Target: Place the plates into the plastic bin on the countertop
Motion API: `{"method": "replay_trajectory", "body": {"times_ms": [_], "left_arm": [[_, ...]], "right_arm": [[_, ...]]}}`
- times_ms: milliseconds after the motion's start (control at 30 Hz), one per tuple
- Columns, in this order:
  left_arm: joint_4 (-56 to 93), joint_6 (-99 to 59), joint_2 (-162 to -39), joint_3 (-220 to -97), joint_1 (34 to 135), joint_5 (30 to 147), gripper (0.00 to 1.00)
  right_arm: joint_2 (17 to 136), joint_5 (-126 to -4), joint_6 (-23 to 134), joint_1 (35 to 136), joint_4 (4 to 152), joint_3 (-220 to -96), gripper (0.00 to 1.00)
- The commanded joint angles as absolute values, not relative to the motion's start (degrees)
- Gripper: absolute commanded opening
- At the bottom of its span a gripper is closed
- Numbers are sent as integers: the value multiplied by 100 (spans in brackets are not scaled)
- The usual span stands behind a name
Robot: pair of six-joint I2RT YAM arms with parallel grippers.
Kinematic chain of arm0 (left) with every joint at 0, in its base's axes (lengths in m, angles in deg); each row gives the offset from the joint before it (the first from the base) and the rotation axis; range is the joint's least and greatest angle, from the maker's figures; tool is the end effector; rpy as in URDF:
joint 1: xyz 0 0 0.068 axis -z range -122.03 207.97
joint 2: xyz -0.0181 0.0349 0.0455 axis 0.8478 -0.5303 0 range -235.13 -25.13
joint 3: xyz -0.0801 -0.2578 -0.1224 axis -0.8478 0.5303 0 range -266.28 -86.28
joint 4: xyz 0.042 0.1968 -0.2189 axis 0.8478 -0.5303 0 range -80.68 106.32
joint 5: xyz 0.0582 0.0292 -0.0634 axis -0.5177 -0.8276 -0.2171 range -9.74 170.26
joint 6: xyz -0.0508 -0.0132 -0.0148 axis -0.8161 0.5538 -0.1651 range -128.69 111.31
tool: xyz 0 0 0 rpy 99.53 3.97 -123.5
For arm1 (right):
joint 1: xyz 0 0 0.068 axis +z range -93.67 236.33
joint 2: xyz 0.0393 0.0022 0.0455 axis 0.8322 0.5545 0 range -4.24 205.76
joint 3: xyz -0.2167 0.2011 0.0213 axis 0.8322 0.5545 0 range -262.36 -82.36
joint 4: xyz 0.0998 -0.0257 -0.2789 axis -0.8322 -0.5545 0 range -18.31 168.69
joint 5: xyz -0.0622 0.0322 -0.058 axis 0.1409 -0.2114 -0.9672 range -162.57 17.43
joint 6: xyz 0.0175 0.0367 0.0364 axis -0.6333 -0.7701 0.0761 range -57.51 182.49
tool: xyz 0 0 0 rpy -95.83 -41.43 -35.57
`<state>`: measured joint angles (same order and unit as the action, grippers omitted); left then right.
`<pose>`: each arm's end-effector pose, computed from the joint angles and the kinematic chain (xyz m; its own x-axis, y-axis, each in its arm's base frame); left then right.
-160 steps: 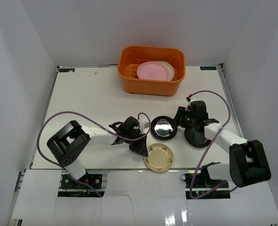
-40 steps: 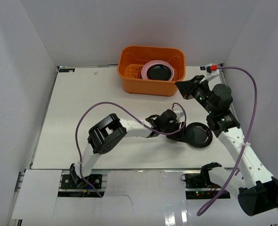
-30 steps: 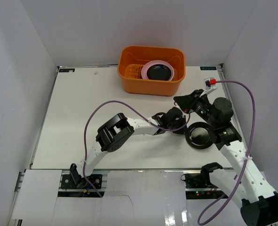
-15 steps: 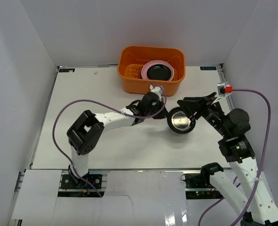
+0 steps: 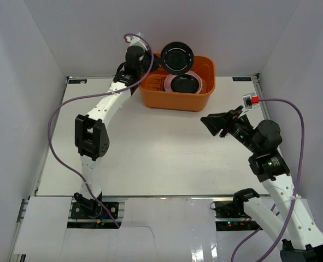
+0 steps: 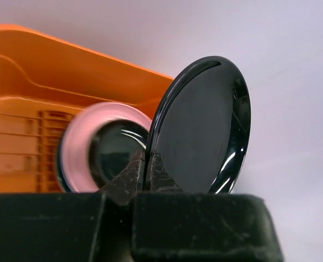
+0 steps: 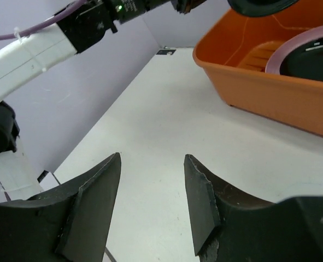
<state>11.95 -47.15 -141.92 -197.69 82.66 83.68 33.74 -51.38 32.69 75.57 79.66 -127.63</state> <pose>0.4954 -0.2302 0.3855 -0.4128 -0.4935 -0.7655 0.2727 0.7349 -0.6209 0.1587 0.0695 0.4019 -0.2028 0.4200 -0.8846 -0.6273 0.6380 0.4467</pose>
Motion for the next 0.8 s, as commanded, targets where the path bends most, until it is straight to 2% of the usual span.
{"method": "replay_trajectory", "body": {"times_ms": [0, 133, 300, 433, 467, 567, 600, 633, 700, 767], "left_arm": [[209, -4324, -15200, -20780, 8232, 8158, 0], [-12, -4306, -15853, -21687, 8100, 8246, 0], [102, -4324, -15943, -21513, 8003, 8342, 0], [207, -4210, -15829, -21284, 7960, 8439, 41], [225, -4183, -15759, -21232, 7959, 8509, 59], [251, -4122, -15487, -21117, 7959, 8667, 82], [295, -4095, -15390, -21013, 7959, 8755, 95], [339, -4051, -15276, -20959, 7959, 8790, 98], [357, -3972, -14891, -20810, 7959, 8922, 98], [375, -3867, -14556, -20670, 7959, 9010, 98]], "right_arm": [[3496, -5060, 3244, 7601, 8159, -12648, 56], [3689, -5024, 3226, 7619, 8220, -12542, 56], [3821, -5095, 3235, 7654, 8255, -12376, 56], [4005, -5130, 3200, 7698, 8326, -12305, 56], [4023, -5165, 3199, 7715, 8352, -12296, 56], [4094, -5287, 3199, 7733, 8370, -12314, 57], [4111, -5332, 3199, 7742, 8379, -12305, 57], [4137, -5367, 3199, 7742, 8379, -12322, 58], [4181, -5446, 3199, 7759, 8396, -12349, 61], [4234, -5534, 3199, 7768, 8414, -12366, 71]]}}
